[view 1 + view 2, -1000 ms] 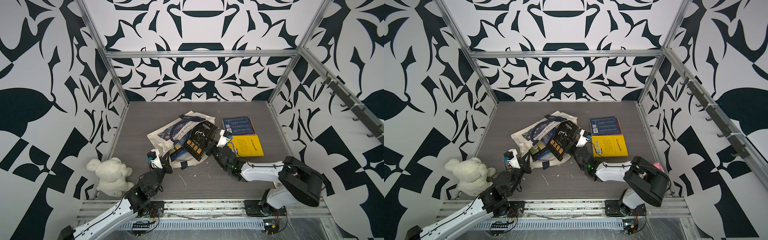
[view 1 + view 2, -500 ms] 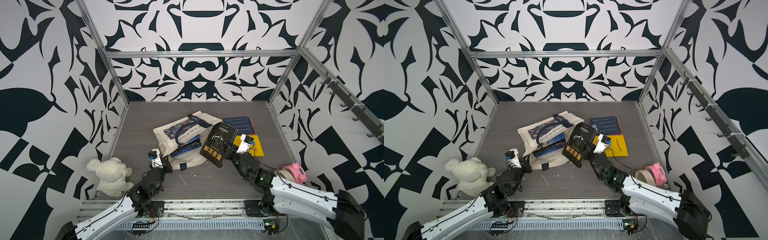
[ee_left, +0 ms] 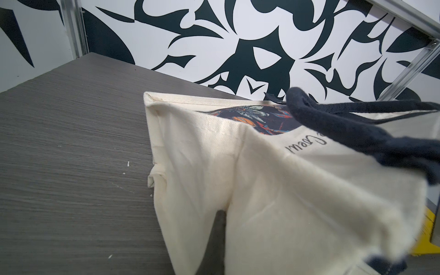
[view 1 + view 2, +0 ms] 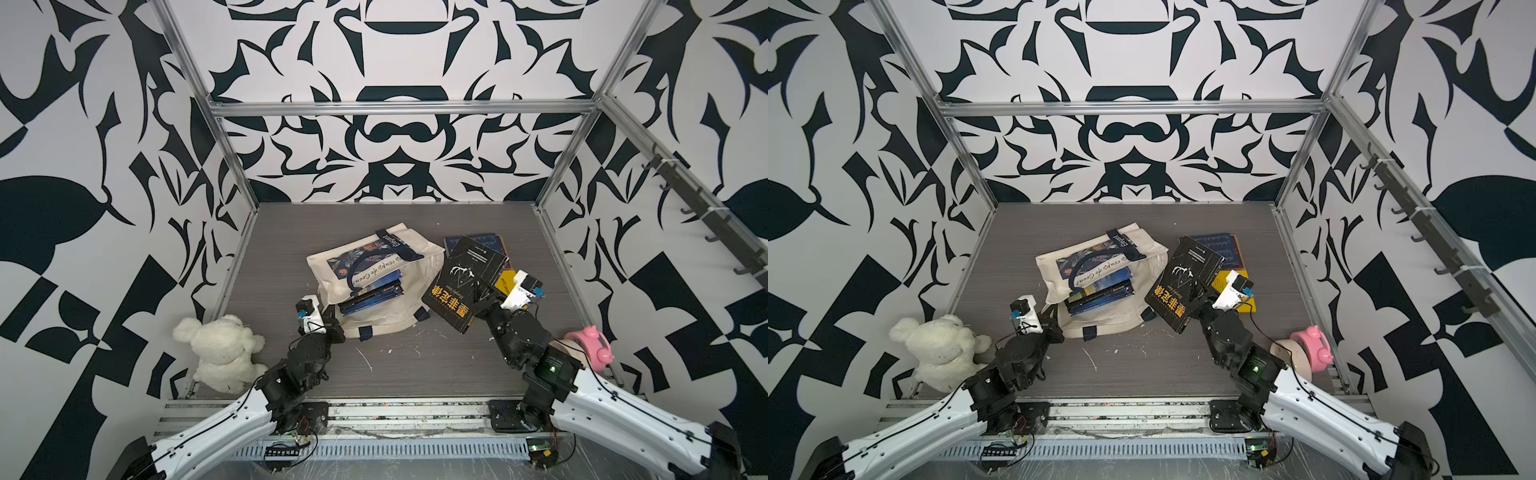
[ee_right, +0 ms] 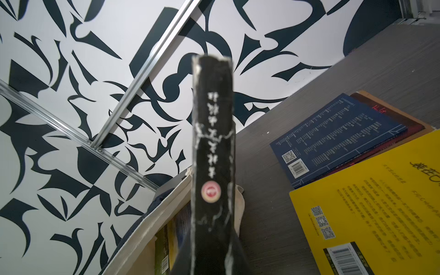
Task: Take out the books from the canvas bag
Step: Pick up the book from the canvas bag, then place the book on the book.
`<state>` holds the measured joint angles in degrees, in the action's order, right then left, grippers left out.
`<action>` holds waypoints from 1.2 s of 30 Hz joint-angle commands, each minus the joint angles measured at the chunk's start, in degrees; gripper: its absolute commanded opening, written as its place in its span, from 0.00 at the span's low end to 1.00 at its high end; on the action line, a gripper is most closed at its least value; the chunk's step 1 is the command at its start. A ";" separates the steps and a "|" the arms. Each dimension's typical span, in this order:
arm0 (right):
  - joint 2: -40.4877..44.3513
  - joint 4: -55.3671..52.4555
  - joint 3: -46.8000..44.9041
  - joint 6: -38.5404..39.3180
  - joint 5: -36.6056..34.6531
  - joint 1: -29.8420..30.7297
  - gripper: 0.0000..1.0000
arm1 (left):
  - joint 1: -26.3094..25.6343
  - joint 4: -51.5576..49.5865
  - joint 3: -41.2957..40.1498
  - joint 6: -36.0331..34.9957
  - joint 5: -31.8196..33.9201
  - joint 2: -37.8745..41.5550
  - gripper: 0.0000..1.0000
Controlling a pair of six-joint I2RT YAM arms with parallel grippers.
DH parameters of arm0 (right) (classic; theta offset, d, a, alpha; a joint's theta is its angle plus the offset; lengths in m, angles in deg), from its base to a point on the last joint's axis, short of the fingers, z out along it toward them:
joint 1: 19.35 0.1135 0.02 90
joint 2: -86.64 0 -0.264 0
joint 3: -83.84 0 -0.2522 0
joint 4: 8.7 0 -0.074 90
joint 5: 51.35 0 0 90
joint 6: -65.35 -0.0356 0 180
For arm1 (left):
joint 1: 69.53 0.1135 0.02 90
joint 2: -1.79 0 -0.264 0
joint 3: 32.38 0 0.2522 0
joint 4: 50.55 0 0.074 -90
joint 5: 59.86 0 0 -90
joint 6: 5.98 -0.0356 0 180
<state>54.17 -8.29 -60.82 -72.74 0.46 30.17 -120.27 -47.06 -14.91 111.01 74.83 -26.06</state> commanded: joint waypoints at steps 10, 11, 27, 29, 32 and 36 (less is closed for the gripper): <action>6.23 0.89 1.72 -0.09 -17.74 -2.28 0.00 | 0.20 -0.37 1.48 0.18 1.30 1.66 0.00; 5.55 0.74 1.41 -1.32 -17.80 -3.03 0.00 | 0.20 -0.31 1.48 0.19 1.29 1.77 0.00; -13.91 19.12 -8.95 -24.20 -5.18 -20.74 0.00 | 0.16 0.19 1.57 0.18 0.73 0.77 0.00; -16.88 20.47 -9.51 -26.66 -4.66 -21.69 0.00 | 0.20 0.20 1.55 0.18 0.73 0.86 0.00; -21.35 23.32 -10.84 -29.24 -5.57 -22.18 0.00 | 0.20 0.23 1.57 0.18 0.51 0.57 0.00; -27.41 21.57 -11.39 -36.57 -6.54 -22.23 0.00 | 0.25 0.41 1.81 0.13 0.20 -0.08 0.00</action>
<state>28.82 8.26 -72.36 -102.84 -4.85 8.12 -120.27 -47.89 -14.87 111.12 74.91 -25.85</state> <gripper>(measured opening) 0.170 0.051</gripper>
